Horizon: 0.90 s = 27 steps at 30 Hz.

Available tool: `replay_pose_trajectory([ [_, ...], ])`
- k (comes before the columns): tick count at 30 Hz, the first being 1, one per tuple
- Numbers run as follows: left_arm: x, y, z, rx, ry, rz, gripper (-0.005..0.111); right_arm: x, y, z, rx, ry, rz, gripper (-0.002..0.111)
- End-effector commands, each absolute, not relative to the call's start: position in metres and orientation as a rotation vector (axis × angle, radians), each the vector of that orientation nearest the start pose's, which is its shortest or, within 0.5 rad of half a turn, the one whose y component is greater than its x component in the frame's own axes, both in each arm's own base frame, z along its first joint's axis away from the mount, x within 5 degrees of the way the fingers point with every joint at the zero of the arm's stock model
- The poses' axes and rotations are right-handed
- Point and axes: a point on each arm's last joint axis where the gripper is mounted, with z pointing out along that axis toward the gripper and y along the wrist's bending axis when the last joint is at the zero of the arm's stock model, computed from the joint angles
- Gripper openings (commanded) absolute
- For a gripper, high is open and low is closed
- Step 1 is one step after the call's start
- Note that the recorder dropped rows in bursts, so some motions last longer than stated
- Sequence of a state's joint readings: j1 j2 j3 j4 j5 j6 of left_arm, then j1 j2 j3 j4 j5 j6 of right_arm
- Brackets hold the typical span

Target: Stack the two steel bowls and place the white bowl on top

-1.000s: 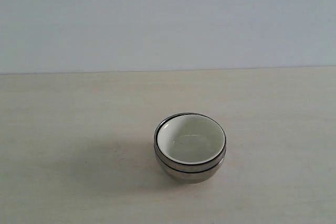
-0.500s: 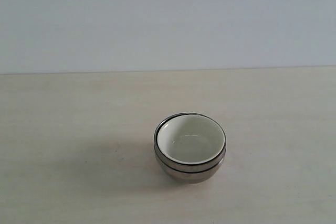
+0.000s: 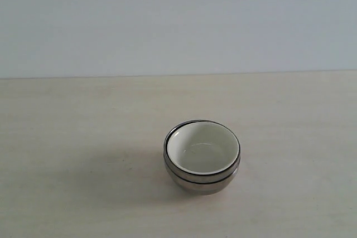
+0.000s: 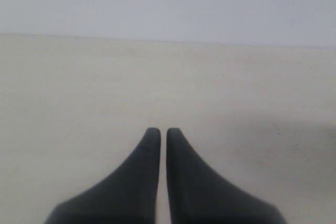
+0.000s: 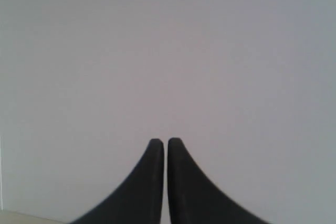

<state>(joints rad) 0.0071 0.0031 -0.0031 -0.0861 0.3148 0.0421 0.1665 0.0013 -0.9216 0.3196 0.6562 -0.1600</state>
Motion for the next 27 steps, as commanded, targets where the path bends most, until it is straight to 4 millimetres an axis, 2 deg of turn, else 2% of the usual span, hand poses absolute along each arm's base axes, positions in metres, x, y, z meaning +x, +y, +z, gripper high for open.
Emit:
replay_pose_trajectory([
  [1, 0.054, -0.002, 0.186, -0.023, 1.79, -0.054, 0.004, -0.087, 0.007, 0.42, -0.241, 1.156, 0.326, 0.0],
  [6, 0.054, -0.002, 0.186, -0.023, 1.79, -0.054, 0.004, -0.082, 0.006, 0.42, -0.238, 1.117, 0.285, 0.0],
  [11, 0.054, -0.002, 0.186, -0.023, 1.79, -0.054, 0.004, -0.047, 0.005, 0.4, -0.157, 1.09, 0.272, 0.0],
  [14, 0.054, -0.002, 0.186, -0.023, 1.79, -0.054, 0.004, -0.023, 0.004, 0.38, -0.094, 1.085, 0.274, 0.0],
  [19, 0.054, -0.002, 0.186, -0.023, 1.79, -0.054, 0.004, 0.016, 0.003, 0.329, 0.036, 1.133, 0.328, 0.0],
  [23, 0.054, -0.002, 0.186, -0.023, 1.79, -0.054, 0.004, 0.034, 0.004, 0.292, 0.13, 1.216, 0.413, 0.0],
  [27, 0.054, -0.002, 0.186, -0.023, 1.79, -0.054, 0.004, 0.048, 0.003, 0.253, 0.161, 1.281, 0.388, 0.0],
])
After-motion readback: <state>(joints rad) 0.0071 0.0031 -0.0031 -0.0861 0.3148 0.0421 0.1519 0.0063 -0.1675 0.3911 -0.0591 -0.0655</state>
